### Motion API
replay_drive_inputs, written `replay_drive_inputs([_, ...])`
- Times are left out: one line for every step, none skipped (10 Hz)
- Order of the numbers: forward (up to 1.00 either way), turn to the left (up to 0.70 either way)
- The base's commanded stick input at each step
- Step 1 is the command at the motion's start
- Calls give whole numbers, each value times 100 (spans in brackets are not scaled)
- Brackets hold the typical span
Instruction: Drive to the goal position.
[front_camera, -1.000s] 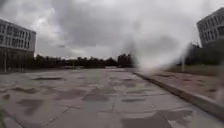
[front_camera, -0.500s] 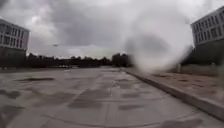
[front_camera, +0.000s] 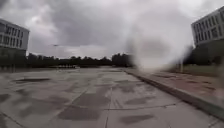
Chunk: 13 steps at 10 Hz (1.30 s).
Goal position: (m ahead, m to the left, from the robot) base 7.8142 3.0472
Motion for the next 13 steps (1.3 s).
replay_drive_inputs([70, 2])
replay_drive_inputs([70, 0])
replay_drive_inputs([70, 0])
replay_drive_inputs([70, 1])
replay_drive_inputs([70, 3])
replay_drive_inputs([70, 4])
replay_drive_inputs([70, 5])
replay_drive_inputs([70, 7])
replay_drive_inputs([70, 10])
replay_drive_inputs([70, 9])
replay_drive_inputs([70, 10])
replay_drive_inputs([70, 24])
replay_drive_inputs([70, 32])
